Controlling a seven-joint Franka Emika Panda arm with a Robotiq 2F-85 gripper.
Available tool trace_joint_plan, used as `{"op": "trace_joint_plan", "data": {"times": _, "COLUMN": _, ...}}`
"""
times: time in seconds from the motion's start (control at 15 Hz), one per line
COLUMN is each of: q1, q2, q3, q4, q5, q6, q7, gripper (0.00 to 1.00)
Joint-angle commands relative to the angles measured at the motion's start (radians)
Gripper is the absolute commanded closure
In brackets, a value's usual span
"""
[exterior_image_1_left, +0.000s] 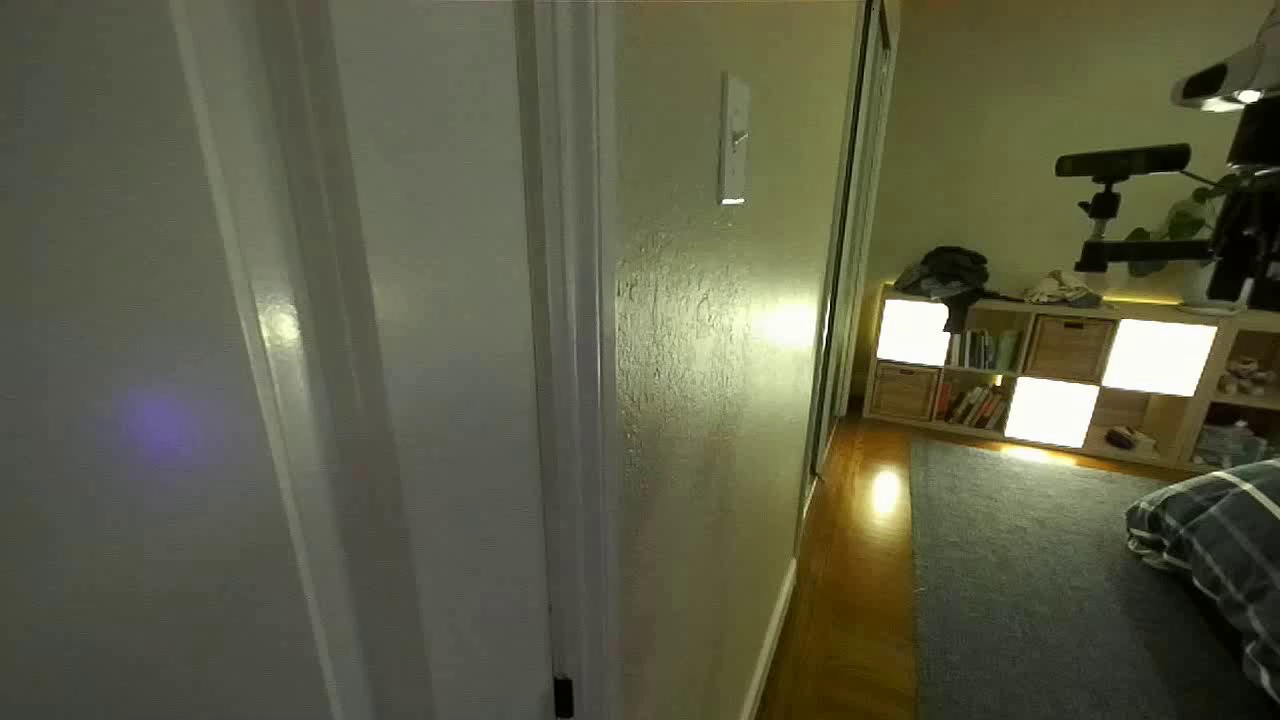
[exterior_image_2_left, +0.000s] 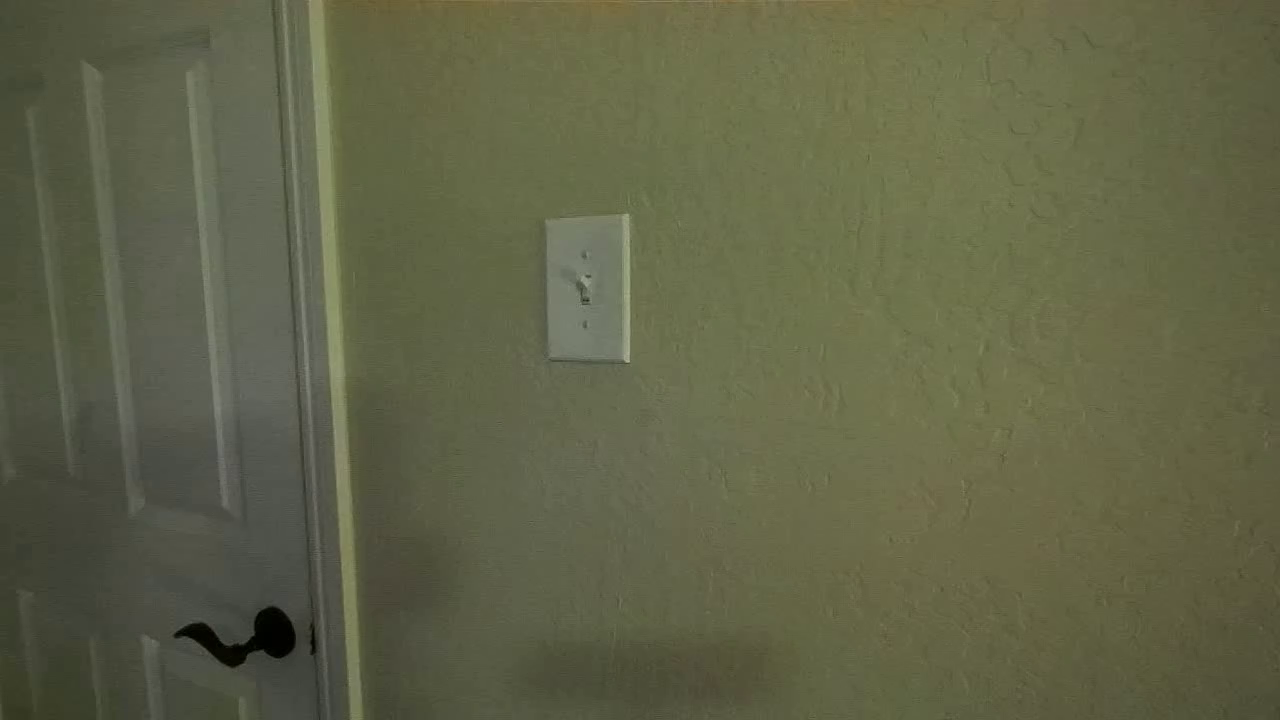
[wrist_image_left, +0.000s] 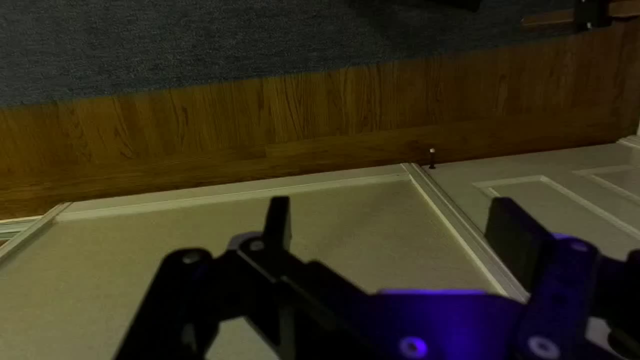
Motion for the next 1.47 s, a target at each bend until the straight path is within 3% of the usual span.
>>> {"op": "trace_joint_plan", "data": {"times": 0.0, "q1": -0.017, "q2": 0.004, "q3": 0.017, "q4": 0.001, "q5": 0.011, "q6": 0.0, "q7": -0.009, "gripper": 0.0}}
{"op": "trace_joint_plan", "data": {"times": 0.47, "q1": -0.017, "q2": 0.004, "q3": 0.017, "q4": 0.001, "q5": 0.011, "q6": 0.0, "q7": -0.009, "gripper": 0.0}}
{"op": "trace_joint_plan", "data": {"times": 0.73, "q1": 0.017, "q2": 0.034, "q3": 0.043, "q4": 0.021, "q5": 0.034, "q6": 0.013, "q7": -0.008, "gripper": 0.0}}
{"op": "trace_joint_plan", "data": {"times": 1.13, "q1": 0.093, "q2": 0.144, "q3": 0.116, "q4": 0.117, "q5": 0.131, "q6": 0.144, "q7": 0.029, "gripper": 0.0}}
{"op": "trace_joint_plan", "data": {"times": 1.4, "q1": 0.099, "q2": 0.256, "q3": 0.161, "q4": 0.21, "q5": 0.206, "q6": 0.254, "q7": 0.119, "gripper": 0.0}}
